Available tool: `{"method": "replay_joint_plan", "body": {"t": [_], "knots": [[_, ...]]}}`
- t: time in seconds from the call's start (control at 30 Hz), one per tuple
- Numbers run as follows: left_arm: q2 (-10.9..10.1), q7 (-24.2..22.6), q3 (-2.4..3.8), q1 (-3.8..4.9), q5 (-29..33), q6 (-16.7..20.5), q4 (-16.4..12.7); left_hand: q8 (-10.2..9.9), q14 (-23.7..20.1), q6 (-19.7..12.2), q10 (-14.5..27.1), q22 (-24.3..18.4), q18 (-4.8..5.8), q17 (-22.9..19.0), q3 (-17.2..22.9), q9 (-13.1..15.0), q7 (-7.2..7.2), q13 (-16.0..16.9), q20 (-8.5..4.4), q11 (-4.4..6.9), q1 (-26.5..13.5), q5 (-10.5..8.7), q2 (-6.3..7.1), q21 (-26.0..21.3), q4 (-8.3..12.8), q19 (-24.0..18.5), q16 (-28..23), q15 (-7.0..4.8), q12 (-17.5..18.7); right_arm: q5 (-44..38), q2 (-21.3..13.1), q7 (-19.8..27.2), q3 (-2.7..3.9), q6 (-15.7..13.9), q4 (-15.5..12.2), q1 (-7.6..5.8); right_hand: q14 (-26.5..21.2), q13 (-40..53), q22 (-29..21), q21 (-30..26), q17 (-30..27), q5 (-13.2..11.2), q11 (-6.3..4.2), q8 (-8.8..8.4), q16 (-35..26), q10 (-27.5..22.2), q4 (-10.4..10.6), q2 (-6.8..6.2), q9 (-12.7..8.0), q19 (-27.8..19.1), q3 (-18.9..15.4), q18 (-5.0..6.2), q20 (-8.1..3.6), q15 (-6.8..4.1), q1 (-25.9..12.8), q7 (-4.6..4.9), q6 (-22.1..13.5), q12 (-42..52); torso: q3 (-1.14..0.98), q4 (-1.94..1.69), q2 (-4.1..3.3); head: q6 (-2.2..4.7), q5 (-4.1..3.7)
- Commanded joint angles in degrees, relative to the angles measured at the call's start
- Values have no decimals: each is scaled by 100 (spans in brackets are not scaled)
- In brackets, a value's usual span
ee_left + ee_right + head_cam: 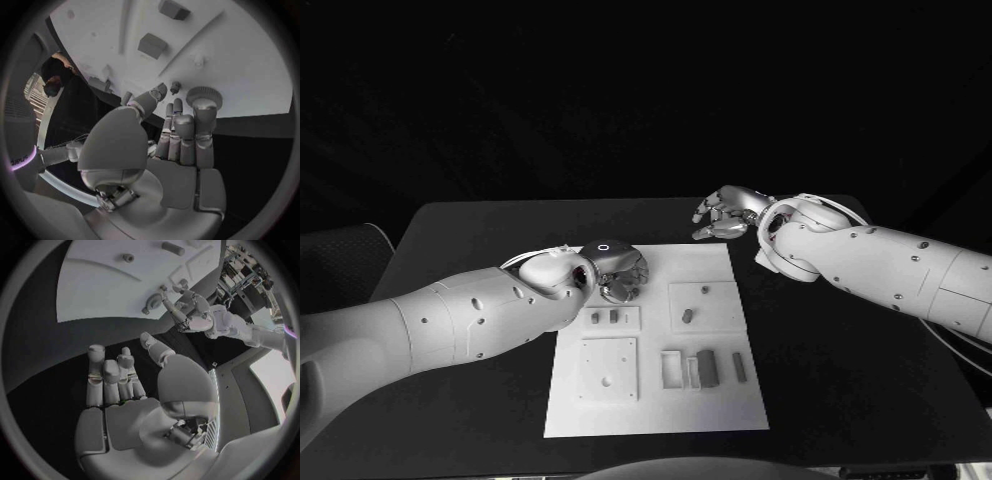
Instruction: Assemble the parts on the task board
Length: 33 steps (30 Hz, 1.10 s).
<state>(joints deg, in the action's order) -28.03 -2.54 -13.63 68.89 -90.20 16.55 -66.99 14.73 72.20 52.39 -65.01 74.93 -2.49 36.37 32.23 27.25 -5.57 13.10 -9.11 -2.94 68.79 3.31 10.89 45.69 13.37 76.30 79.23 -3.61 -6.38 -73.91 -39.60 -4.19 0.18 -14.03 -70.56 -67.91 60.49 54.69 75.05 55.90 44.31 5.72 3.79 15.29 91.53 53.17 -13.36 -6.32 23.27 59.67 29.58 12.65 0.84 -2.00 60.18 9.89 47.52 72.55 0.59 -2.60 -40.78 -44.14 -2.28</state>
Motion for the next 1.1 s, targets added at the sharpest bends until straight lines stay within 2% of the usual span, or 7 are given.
{"method": "replay_joint_plan", "body": {"t": [0.03, 0.23, 0.83, 1.1], "knots": [[37, 1, 3, 0, -32, -122, 20, 55, 42, 81, -73, 104, -774, -11, 7, 4, -2, 19, 6, 4, -23, -16, -87, 30, -35, 20, -40, 6, 14, 5, 6, 31, 2, 68, -4, 2, 19, -9, 55, -16, 7, 22, 7, -14, -17, -50, 42, -4, -8, -19, 4, 235, -38, -16, -43, 36, 2, 24, -2, 0, -1, 4, 0], [88, 70, 3, -7, -110, -312, 109, 86, 26, 141, -98, 108, -769, -19, 2, 7, -6, 27, 7, -2, -44, -17, -139, 31, -29, -3, -44, 11, 22, 5, -3, 28, 2, 67, -21, 2, 19, -10, 55, -16, 7, 22, 7, -14, -17, -51, 41, -3, -8, -19, 4, 235, -39, -16, -42, 36, 2, 25, 3, 1, -2, -1, -5], [145, 121, 4, -49, -152, -254, 273, 92, 0, 159, -98, 110, -768, -23, 9, -3, -37, 27, 18, -31, -48, -17, -179, 30, -11, -30, -45, 38, 46, 4, -3, 26, 2, 64, -34, 2, 20, -14, 55, -16, 8, 22, 8, -13, -17, -52, 40, -4, -9, -18, 3, 235, -39, -16, -42, 36, 2, 28, 4, -2, -2, -17, -24], [173, 137, 4, -49, -158, -325, 316, 102, -14, 186, -151, 112, -778, -26, 45, -11, -75, 42, 39, -57, -35, -16, -284, 36, -7, -43, -36, 64, 40, 4, 0, 28, 2, 62, -36, 2, 20, -16, 55, -16, 8, 22, 8, -12, -17, -53, 39, -4, -9, -18, 3, 235, -39, -15, -42, 36, 2, 29, 3, -1, -2, -16, -25]]}}
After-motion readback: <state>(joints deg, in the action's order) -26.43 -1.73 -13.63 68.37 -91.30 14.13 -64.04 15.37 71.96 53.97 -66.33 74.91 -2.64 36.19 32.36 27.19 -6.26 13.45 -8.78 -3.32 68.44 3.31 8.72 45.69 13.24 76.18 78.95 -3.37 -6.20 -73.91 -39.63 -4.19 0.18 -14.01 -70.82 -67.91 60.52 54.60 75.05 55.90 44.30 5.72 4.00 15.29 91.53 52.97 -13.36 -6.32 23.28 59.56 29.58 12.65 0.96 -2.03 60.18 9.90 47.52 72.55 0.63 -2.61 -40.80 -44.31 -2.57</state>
